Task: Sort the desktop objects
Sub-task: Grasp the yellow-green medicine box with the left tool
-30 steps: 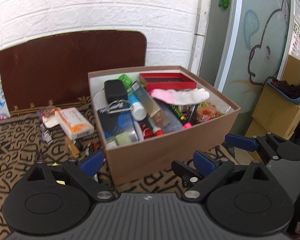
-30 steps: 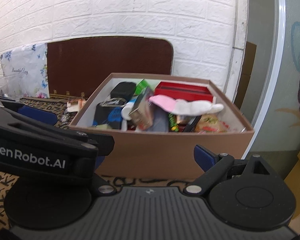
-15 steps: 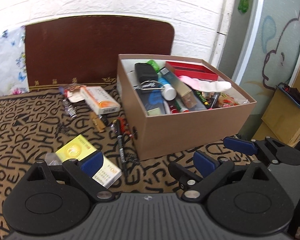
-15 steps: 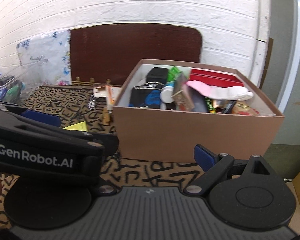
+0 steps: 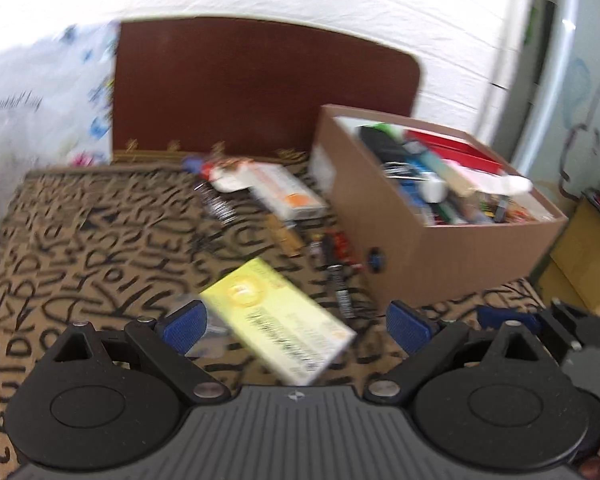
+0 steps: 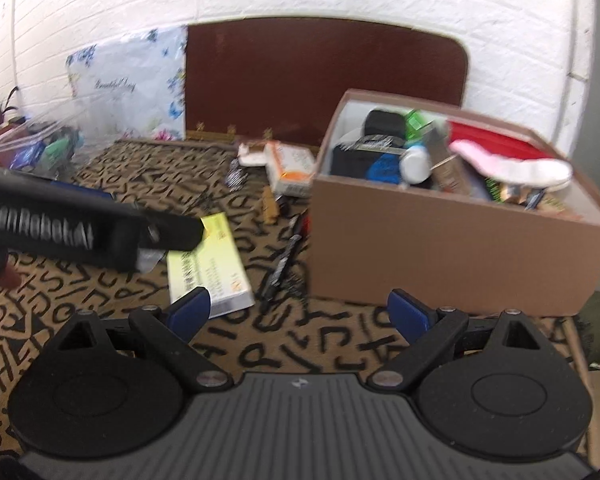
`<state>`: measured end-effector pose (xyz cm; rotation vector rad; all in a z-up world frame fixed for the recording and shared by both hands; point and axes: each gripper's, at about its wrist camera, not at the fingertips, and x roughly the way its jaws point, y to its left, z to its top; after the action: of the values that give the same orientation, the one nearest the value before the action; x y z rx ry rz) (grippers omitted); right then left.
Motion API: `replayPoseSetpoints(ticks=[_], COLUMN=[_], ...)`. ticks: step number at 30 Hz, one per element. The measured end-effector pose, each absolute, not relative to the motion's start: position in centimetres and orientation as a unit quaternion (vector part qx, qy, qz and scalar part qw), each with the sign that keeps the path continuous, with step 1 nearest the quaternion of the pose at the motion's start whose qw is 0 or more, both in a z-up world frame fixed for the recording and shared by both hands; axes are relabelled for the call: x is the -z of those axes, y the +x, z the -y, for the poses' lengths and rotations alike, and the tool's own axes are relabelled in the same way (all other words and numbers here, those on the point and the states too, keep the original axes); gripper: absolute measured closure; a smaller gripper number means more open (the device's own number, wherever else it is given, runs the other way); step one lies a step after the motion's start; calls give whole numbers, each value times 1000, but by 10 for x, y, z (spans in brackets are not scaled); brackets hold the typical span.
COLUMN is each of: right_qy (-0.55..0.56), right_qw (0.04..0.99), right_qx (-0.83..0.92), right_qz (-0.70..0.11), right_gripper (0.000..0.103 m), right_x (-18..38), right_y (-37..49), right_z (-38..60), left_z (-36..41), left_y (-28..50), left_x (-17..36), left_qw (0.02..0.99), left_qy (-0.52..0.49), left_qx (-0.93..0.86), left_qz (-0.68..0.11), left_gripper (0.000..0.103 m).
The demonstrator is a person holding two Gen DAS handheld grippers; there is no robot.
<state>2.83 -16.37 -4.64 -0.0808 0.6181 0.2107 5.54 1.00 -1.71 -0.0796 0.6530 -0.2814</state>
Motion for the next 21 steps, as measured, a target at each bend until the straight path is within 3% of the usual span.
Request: replayPoseSetpoints(ticks=[11, 14, 17, 21], right_qy=[-50, -53, -56, -59], right_qw=[927, 925, 921, 917], right_qx=[-157, -166, -173, -183], right_qz=[-337, -338, -345, -350], right_gripper=[11, 14, 24, 27], right_x=[77, 81, 83, 88], right_y=[53, 57, 63, 71], right_z=[131, 124, 117, 110], left_z=[-31, -29, -28, -27], left_y=[126, 141, 155, 173], left_x=[52, 56, 60, 66], left_qw=[920, 918, 915, 904], left_qy=[-60, -52, -41, -29], left_qx=[152, 166, 180, 195], left_qz=[-355, -356, -358, -378], left_gripper=[9, 9, 10, 20])
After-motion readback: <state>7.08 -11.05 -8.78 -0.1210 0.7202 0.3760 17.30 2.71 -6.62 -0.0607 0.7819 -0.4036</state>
